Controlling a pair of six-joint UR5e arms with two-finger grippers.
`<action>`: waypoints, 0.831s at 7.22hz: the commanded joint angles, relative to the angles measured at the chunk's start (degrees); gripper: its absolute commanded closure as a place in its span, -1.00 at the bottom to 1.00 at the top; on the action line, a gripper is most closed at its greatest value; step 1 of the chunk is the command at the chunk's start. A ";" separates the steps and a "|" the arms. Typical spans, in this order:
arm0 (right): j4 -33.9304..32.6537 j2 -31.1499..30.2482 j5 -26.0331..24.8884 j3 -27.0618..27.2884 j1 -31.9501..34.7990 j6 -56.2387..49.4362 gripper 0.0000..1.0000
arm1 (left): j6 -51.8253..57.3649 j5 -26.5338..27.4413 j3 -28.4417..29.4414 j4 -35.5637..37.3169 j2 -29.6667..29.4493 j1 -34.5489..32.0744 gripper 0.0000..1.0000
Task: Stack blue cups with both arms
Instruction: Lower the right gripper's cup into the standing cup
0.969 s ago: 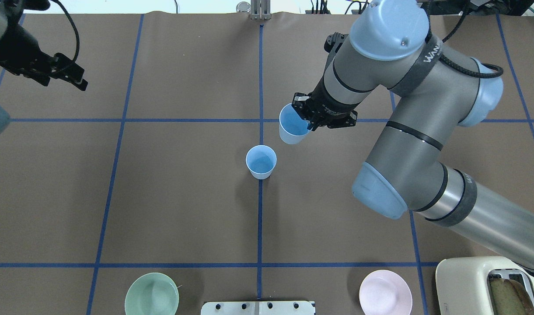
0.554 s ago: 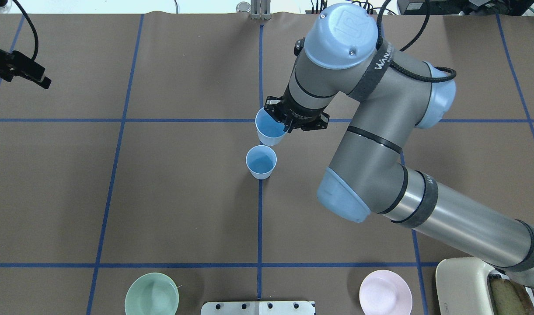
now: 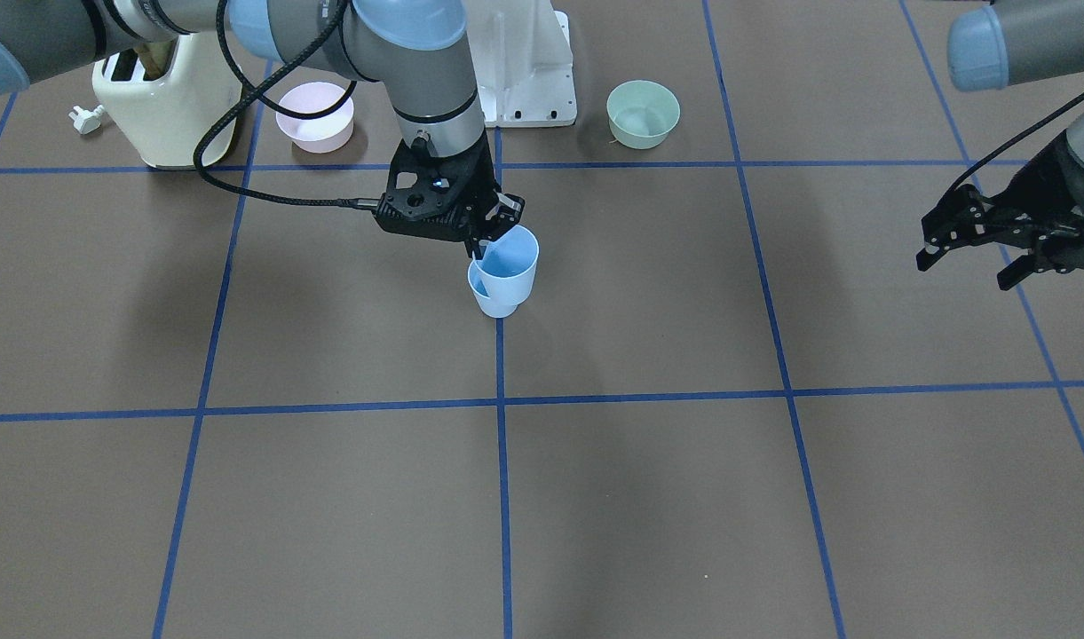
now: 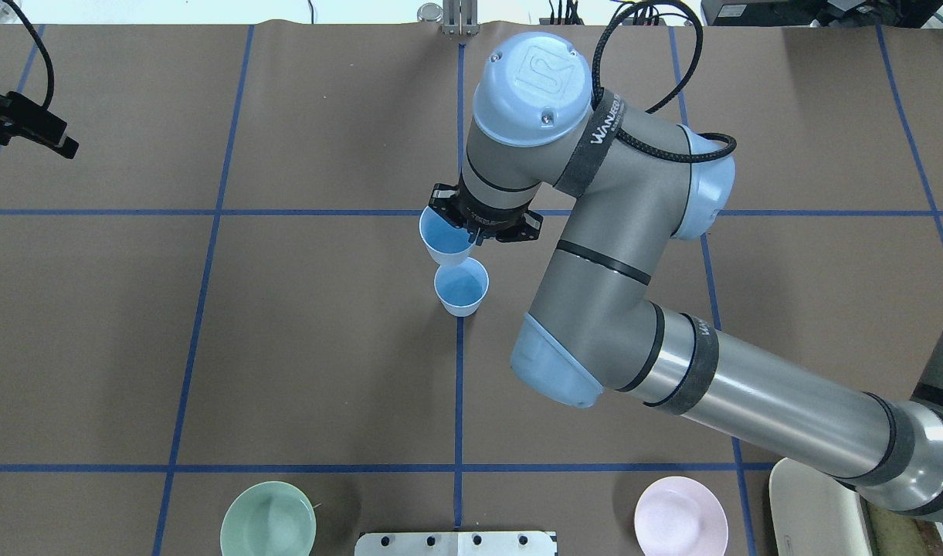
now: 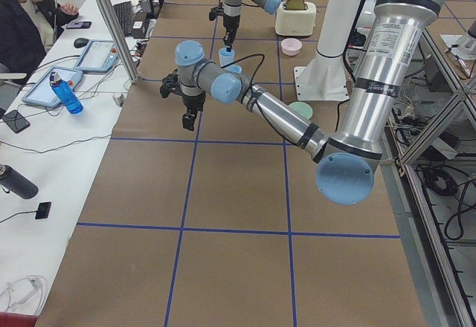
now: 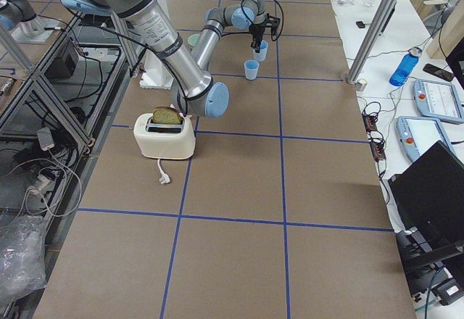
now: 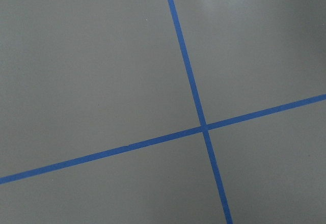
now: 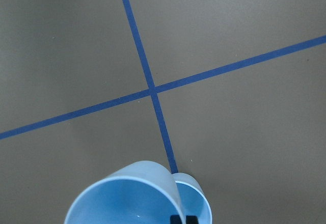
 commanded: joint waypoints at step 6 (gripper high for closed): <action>0.65 -2.48 -1.86 1.06 -2.14 1.28 1.00 | -0.04 0.00 0.24 0.10 0.02 0.25 -0.95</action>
